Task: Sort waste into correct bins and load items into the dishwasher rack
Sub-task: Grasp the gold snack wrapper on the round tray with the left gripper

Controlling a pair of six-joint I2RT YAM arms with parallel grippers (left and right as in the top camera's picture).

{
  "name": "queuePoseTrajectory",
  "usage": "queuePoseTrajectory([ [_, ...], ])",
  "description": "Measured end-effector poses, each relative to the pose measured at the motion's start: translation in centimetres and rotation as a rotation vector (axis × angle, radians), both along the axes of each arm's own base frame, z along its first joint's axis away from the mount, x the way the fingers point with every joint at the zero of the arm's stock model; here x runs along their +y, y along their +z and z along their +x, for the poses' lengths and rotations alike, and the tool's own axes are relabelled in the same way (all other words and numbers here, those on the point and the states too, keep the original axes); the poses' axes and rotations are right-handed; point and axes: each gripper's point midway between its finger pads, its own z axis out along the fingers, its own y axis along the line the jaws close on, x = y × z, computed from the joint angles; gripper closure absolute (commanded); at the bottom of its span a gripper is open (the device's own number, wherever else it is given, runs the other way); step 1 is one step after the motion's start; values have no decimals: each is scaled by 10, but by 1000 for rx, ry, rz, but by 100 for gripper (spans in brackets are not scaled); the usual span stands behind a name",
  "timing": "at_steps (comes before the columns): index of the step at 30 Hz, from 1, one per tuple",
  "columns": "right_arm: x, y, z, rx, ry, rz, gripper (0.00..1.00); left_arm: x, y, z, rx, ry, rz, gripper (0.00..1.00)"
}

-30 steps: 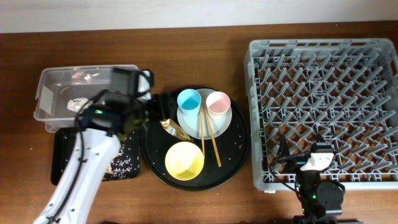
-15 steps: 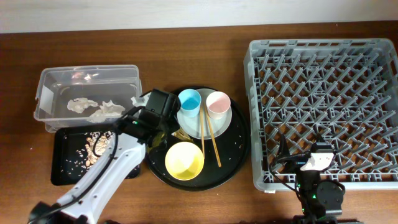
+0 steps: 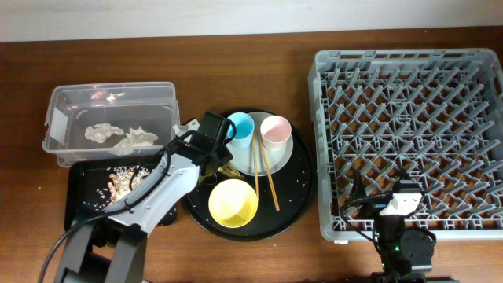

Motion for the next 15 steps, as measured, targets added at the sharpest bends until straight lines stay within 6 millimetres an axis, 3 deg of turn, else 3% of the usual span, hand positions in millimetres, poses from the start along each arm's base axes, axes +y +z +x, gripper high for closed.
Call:
queuePoseTrajectory([
  [8, 0, 0, 0, 0, 0, 0, 2, -1, -7, 3, 3, 0, 2, 37],
  [15, 0, 0, 0, 0, -1, 0, 2, -1, -28, 2, 46, 0, 22, 42],
])
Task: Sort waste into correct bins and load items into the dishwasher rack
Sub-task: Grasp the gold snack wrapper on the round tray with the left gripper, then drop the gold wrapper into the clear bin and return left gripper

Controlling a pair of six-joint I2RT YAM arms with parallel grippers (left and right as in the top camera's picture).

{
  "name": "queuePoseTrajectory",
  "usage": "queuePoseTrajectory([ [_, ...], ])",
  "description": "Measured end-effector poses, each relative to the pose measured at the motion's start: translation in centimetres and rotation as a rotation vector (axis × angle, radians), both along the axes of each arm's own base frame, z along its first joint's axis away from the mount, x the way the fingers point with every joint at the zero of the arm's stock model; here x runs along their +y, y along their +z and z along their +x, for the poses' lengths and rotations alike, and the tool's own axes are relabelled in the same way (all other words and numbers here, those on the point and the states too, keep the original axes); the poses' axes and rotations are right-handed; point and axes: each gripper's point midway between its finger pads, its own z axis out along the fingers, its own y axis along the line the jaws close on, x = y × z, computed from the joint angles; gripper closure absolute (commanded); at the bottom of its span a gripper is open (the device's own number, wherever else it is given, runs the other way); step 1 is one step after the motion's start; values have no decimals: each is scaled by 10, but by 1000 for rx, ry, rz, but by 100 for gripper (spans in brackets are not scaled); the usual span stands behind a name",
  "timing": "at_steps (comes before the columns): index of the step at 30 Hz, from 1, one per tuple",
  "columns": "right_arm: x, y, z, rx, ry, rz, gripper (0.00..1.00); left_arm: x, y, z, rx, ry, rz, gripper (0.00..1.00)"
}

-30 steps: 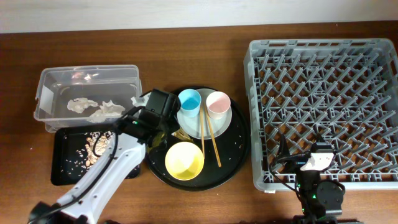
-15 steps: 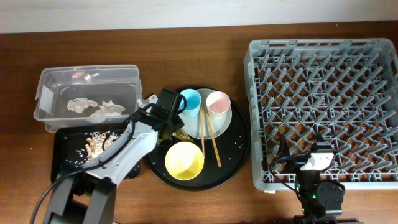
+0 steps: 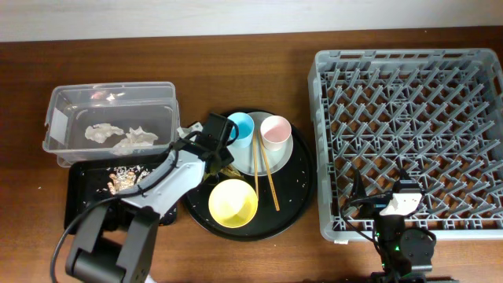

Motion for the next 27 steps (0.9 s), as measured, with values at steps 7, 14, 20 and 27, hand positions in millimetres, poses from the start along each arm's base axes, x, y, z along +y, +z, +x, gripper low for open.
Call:
queuePoseTrajectory([
  [7, 0, 0, 0, 0, 0, -1, 2, -1, -1, 0, -1, -1, 0, 42],
  [14, 0, 0, 0, 0, 1, 0, 2, -1, -14, 1, 16, -1, 8, 43],
  [20, 0, 0, 0, 0, 1, 0, 2, -1, -15, 1, 17, 1, 11, 62],
  [27, 0, 0, 0, 0, 1, 0, 2, -1, -13, 2, 12, 4, 11, 86],
])
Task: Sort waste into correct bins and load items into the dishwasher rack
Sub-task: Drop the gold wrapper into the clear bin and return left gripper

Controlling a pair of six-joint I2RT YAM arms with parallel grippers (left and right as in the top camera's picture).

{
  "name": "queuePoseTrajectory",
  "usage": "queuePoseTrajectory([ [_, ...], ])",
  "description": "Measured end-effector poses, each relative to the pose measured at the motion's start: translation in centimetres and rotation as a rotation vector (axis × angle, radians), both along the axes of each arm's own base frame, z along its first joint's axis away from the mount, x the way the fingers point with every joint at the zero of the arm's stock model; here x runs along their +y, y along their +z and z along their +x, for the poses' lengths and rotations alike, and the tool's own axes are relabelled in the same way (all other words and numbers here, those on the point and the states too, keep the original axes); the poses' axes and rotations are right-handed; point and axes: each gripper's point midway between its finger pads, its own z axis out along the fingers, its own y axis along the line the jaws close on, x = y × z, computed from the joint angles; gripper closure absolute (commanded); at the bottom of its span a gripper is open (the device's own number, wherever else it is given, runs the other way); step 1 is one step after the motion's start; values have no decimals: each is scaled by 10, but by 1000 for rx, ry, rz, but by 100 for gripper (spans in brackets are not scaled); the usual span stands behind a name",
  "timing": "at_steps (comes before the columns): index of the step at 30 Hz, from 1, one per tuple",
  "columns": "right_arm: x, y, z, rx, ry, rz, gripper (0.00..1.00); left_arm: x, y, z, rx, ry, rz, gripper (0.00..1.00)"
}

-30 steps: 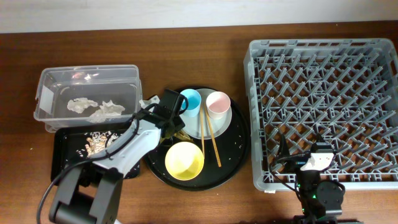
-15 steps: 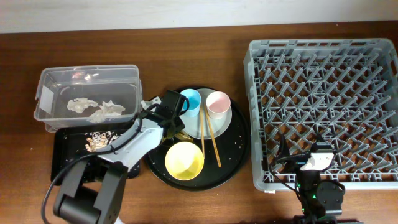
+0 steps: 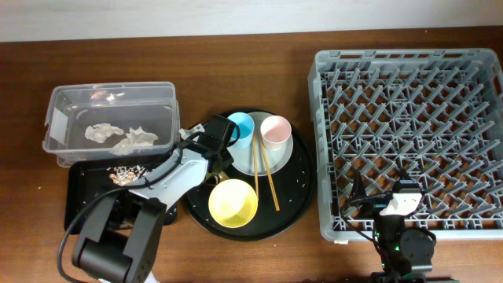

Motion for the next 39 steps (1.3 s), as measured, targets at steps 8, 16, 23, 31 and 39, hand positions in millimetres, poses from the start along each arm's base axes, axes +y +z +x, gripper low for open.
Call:
queuePoseTrajectory([
  [8, 0, 0, 0, 0, 0, -1, 2, -6, 70, 12, -176, -68, -49, 99],
  [16, 0, 0, 0, 0, 0, 0, 2, 65, 145, 32, -374, 45, -53, 99],
  [23, 0, 0, 0, 0, 0, 0, 1, 195, 168, 52, -508, 359, 1, 82],
  [31, 0, 0, 0, 0, 0, 0, 2, 223, 139, 71, -493, 388, 7, 13],
  [39, 0, 0, 0, 0, 0, -1, 1, 200, 145, 82, -517, 198, -37, 13],
])
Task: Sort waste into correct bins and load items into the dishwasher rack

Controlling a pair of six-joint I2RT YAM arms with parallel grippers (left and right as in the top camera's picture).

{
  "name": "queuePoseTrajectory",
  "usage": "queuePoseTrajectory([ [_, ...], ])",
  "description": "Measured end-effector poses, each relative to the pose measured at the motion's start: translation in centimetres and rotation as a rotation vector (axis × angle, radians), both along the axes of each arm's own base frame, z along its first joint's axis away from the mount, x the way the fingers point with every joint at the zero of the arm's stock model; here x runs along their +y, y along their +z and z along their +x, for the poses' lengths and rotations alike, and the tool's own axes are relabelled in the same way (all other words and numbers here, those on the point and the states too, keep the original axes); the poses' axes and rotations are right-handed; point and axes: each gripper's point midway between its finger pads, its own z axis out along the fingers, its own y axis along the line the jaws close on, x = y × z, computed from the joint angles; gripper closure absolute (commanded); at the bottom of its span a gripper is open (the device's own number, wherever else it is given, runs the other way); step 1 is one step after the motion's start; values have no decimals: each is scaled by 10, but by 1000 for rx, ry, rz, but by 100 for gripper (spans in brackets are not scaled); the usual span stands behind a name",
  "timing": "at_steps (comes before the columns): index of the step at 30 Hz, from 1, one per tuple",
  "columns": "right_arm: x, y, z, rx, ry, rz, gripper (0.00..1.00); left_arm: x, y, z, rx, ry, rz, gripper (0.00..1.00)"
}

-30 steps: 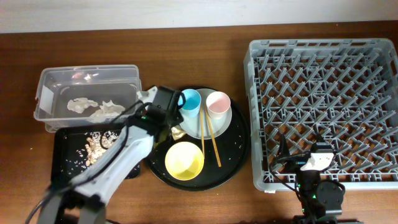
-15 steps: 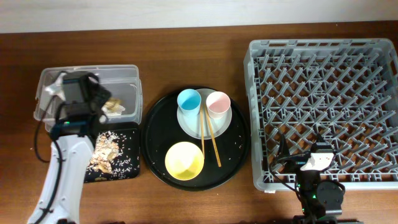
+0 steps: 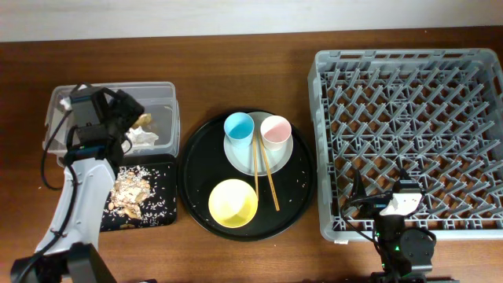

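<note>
My left gripper (image 3: 135, 119) hangs over the clear plastic bin (image 3: 169, 93), shut on a small tan scrap (image 3: 144, 119). White crumpled tissue (image 3: 143, 137) lies in that bin. The round black tray (image 3: 196, 149) holds a white plate (image 3: 244, 157) with a blue cup (image 3: 238, 126), a pink cup (image 3: 275, 130) and a pair of chopsticks (image 3: 271, 185). A yellow bowl (image 3: 233, 202) sits at the tray's front. My right gripper (image 3: 393, 192) rests at the front edge of the grey dishwasher rack (image 3: 409, 118); its jaws cannot be made out.
A black rectangular bin (image 3: 163, 220) with food scraps and rice lies in front of the clear bin, partly under my left arm. The rack fills the table's right side.
My left gripper was at the round tray's left edge beside the blue cup; now it is over the clear bin holding a tan scrap. That spot on the tray is bare. The right arm is unmoved.
At all three earlier moments my left gripper stayed low at the tray's left edge by the blue cup, over a yellowish scrap, only the arm shifting. Now the scrap is off the tray and held over the clear bin.
</note>
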Motion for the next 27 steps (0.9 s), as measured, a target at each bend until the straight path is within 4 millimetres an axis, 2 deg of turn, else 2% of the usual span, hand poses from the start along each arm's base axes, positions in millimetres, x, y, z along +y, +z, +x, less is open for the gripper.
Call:
queuePoseTrajectory([
  [4, 0, 0, 0, 0, 0, 1, 2, -39, 22, -20, -8, -175, -115, 14],
  [8, 0, 0, 0, 0, 0, 1, 2, -92, 43, -69, 45, -384, -221, 14],
  [12, 0, 0, 0, -1, 0, 1, 2, -144, 42, -119, 152, -585, -257, 14],
  [16, 0, 0, 0, -1, 0, 0, 2, -183, 33, -152, 244, -753, -241, 18],
  [22, 0, 0, 0, -1, 0, 0, 2, -209, 23, -167, 288, -855, -104, 31],
  [27, 1, 0, 0, -1, 4, 1, 2, -220, 18, -174, 301, -894, 3, 31],
])
